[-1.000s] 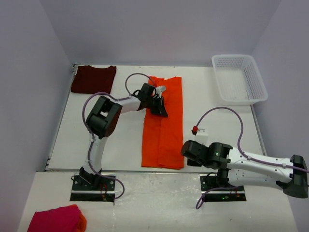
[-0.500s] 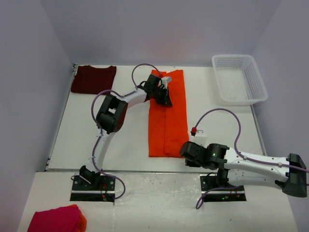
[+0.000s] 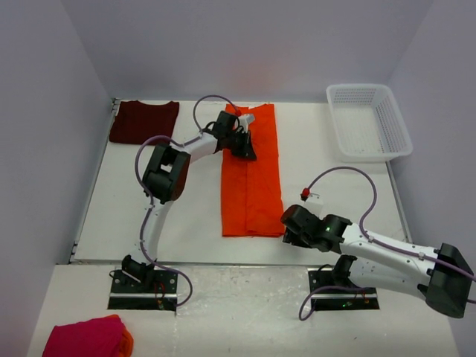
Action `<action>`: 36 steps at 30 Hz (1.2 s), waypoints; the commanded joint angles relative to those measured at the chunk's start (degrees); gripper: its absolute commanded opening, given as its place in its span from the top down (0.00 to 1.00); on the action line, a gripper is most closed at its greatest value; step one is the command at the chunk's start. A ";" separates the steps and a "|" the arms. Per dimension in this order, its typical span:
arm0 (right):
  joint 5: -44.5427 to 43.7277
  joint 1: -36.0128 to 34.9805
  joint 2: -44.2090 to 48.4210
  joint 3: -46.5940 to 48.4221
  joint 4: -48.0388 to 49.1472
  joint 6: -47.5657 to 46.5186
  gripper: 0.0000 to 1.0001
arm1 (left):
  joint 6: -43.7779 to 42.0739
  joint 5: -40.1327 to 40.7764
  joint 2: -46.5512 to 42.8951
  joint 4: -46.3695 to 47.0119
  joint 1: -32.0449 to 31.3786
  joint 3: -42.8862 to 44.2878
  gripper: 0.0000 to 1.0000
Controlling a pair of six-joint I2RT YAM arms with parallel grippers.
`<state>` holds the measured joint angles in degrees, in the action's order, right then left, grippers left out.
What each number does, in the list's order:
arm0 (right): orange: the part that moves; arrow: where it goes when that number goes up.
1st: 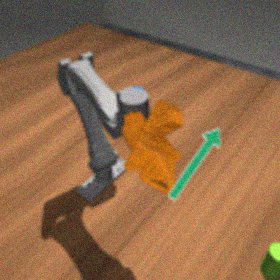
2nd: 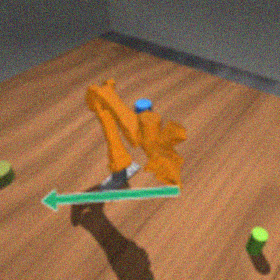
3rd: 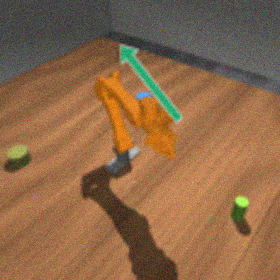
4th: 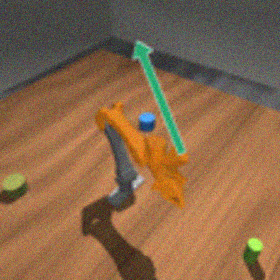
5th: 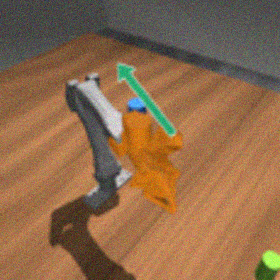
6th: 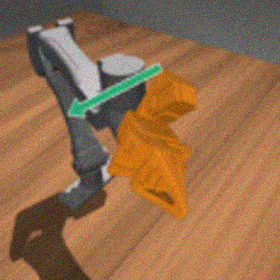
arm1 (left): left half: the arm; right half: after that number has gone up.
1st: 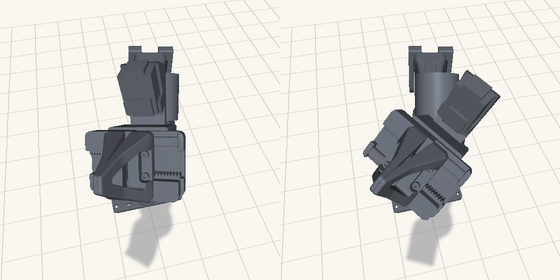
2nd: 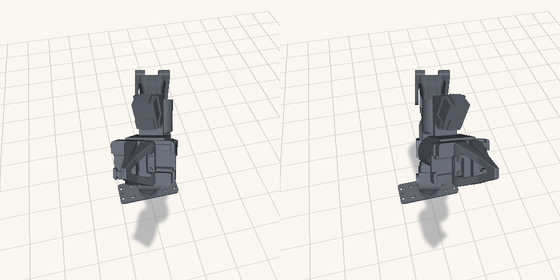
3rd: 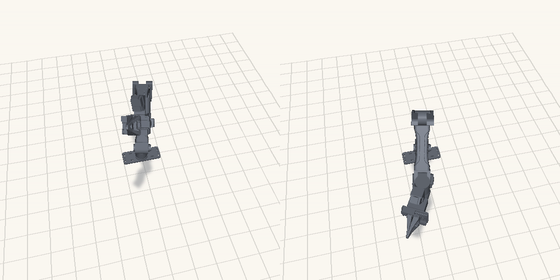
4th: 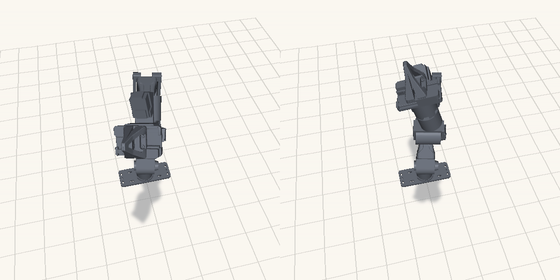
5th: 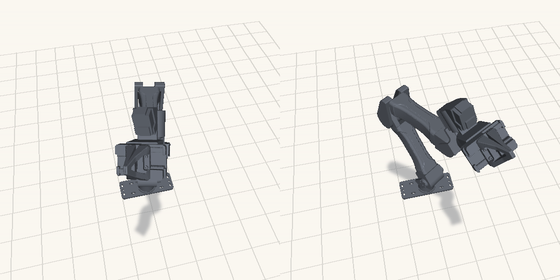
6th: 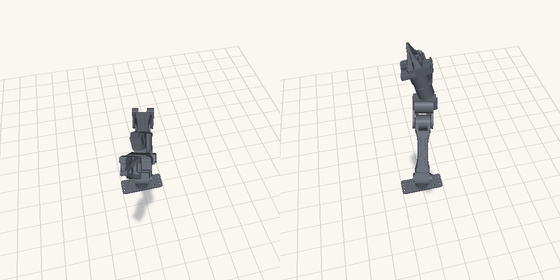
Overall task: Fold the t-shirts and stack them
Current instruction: Grab the bottom of the folded rectangular tshirt with both arms
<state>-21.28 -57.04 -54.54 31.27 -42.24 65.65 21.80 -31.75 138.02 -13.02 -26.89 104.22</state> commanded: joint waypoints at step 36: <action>18.29 11.33 -10.32 -7.36 29.05 -13.53 0.52 | 0.87 -0.33 -12.86 -0.96 1.93 -8.77 0.54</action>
<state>-4.45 -45.69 -65.17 25.10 -14.44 51.99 21.71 -32.10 128.92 -15.42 -25.36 96.62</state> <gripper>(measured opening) 0.484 0.453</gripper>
